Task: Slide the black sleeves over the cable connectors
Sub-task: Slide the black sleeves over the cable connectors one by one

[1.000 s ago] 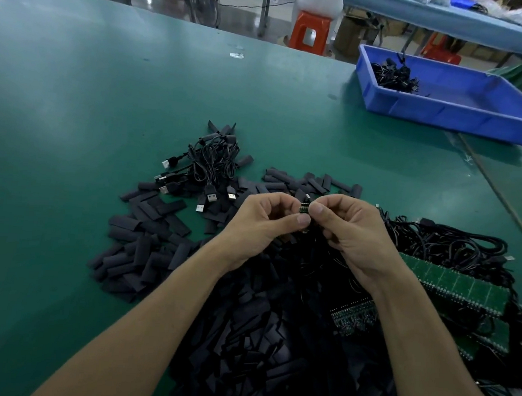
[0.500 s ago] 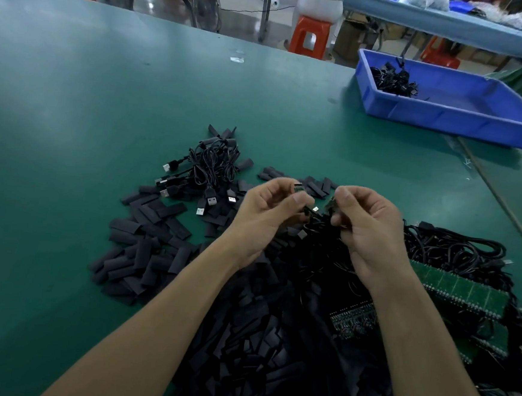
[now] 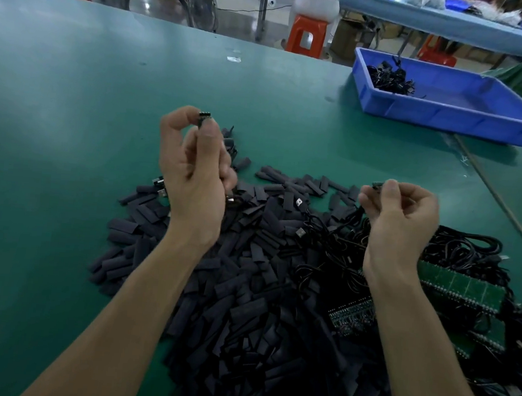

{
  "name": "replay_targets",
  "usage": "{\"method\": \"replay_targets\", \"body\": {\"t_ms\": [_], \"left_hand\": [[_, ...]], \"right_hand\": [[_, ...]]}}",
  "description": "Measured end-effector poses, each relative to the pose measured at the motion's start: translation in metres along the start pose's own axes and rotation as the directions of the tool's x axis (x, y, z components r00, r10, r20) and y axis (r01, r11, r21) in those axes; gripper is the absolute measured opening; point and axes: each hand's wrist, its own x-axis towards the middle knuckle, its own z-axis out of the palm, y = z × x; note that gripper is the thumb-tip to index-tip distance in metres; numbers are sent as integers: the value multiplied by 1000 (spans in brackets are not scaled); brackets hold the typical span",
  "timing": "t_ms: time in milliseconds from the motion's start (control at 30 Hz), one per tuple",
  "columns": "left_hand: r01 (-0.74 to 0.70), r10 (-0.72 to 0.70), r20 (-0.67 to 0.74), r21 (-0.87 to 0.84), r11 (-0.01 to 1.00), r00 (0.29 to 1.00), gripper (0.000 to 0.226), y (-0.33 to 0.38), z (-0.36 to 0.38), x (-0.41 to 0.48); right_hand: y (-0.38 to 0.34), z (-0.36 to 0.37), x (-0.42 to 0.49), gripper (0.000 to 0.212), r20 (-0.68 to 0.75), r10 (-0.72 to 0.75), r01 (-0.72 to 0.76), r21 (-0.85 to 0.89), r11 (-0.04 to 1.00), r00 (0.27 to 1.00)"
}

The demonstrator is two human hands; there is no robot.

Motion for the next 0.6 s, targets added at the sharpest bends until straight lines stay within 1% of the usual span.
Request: {"method": "replay_targets", "body": {"t_ms": [33,67,100,133,167,200,267,367,433,467,533,600], "left_hand": [[-32,31,18,62,998,999,10,1,-3,1],[-75,68,52,136,988,996,11,1,-6,2],[-125,104,104,223,967,989,12,2,-8,2],[-178,130,168,314,933,977,13,2,-11,1],[-220,132,239,393,893,962,13,2,-13,-1],[-239,103,303,453,859,947,11,2,-15,-4],[-229,-7,396,545,806,918,5,0,-20,-12],[-231,-168,464,682,694,870,18,-7,-24,-19],[-212,-290,471,756,619,833,31,-11,-25,-20],[-186,-356,459,786,590,814,36,-13,-26,-19],[-129,-450,436,814,566,779,42,-16,-27,-19],[-84,-492,415,822,563,765,44,-18,-29,-20]], "right_hand": [[1,-1,-1,15,61,-43,50,-131,990,997],[2,-3,-2,17,152,-85,125,-283,951,985],[3,-4,-3,20,269,-111,220,-419,881,957],[4,-5,-5,23,390,-116,321,-514,796,913],[5,-5,-8,25,494,-105,411,-566,715,863],[6,-5,-10,25,574,-81,482,-593,645,815],[9,-3,-15,19,684,8,573,-618,537,730],[15,0,-23,9,743,187,609,-643,464,642],[19,2,-29,7,759,246,633,-643,430,603],[21,4,-33,9,766,262,644,-638,421,588],[26,6,-40,20,766,293,648,-641,411,572],[32,10,-50,32,745,301,646,-666,372,595]]}}
